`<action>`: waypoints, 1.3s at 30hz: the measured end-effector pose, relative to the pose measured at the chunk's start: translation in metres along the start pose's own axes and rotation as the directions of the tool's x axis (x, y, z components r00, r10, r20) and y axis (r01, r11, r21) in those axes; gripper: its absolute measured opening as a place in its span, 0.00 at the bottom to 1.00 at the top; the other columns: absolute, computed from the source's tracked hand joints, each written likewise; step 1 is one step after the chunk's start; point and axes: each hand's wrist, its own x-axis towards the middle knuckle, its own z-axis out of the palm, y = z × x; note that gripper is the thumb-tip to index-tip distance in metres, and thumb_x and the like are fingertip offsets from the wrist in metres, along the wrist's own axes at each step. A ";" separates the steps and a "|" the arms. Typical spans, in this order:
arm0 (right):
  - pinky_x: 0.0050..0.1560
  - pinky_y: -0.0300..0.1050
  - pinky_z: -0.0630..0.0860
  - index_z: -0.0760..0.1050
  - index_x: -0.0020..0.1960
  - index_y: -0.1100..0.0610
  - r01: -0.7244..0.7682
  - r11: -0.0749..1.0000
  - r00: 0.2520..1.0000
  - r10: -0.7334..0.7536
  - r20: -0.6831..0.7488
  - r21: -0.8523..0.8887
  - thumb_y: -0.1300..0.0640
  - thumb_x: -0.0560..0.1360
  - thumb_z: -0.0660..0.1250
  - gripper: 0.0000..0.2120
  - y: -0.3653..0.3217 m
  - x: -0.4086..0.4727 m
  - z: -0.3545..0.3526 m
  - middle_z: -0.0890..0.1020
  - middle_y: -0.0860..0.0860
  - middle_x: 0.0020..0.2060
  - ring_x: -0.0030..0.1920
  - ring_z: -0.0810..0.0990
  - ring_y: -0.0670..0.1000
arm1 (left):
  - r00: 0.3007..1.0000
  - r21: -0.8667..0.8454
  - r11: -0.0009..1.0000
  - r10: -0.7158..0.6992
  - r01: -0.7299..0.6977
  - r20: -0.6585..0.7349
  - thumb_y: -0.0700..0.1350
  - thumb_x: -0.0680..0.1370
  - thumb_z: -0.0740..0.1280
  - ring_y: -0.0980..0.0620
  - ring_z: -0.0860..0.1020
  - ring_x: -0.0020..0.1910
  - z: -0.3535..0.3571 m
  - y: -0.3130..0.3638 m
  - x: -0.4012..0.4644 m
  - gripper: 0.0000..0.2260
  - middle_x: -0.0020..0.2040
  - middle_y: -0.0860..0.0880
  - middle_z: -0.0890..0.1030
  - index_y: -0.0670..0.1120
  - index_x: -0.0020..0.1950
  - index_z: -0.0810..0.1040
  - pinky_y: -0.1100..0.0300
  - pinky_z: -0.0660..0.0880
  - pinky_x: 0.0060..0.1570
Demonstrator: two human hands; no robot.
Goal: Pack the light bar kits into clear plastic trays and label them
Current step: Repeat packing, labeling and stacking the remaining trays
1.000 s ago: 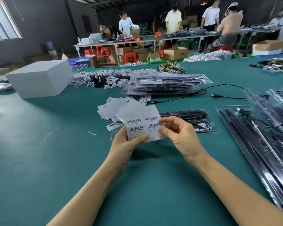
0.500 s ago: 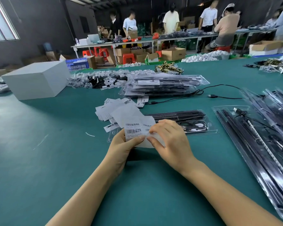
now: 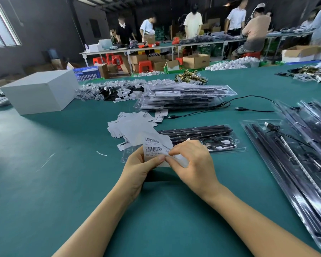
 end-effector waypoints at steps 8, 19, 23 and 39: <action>0.46 0.49 0.76 0.83 0.39 0.57 -0.103 0.991 0.995 0.103 0.003 0.086 0.57 0.68 0.77 0.04 -0.005 0.001 -0.003 0.83 0.47 0.37 0.43 0.78 0.52 | 0.999 0.016 1.000 0.000 0.001 -0.044 0.42 0.67 0.74 0.46 0.82 0.54 0.002 0.000 0.000 0.18 0.53 0.42 0.84 0.42 0.55 0.79 0.55 0.75 0.57; 0.47 0.45 0.73 0.82 0.41 0.57 -0.166 0.980 0.986 0.164 0.030 0.106 0.58 0.70 0.75 0.04 -0.004 0.002 -0.004 0.81 0.48 0.38 0.43 0.76 0.49 | 0.999 0.024 1.000 0.009 -0.008 -0.033 0.41 0.67 0.73 0.46 0.81 0.57 0.004 -0.001 -0.001 0.20 0.55 0.44 0.83 0.42 0.58 0.78 0.55 0.74 0.59; 0.40 0.51 0.75 0.82 0.41 0.59 0.021 0.998 0.999 -0.023 -0.047 -0.062 0.58 0.69 0.76 0.06 -0.003 0.001 0.000 0.80 0.51 0.37 0.39 0.76 0.55 | 1.000 0.013 1.000 0.009 -0.008 -0.030 0.40 0.68 0.73 0.45 0.80 0.57 0.002 -0.001 0.000 0.20 0.56 0.43 0.83 0.41 0.59 0.77 0.53 0.73 0.60; 0.35 0.51 0.71 0.80 0.39 0.59 0.125 0.949 0.973 -0.175 -0.153 -0.289 0.56 0.73 0.71 0.07 -0.006 -0.001 0.000 0.78 0.53 0.35 0.35 0.74 0.56 | 0.999 0.018 0.999 0.031 -0.031 -0.014 0.41 0.67 0.76 0.47 0.81 0.57 0.002 -0.002 0.000 0.20 0.55 0.43 0.83 0.43 0.57 0.78 0.61 0.76 0.55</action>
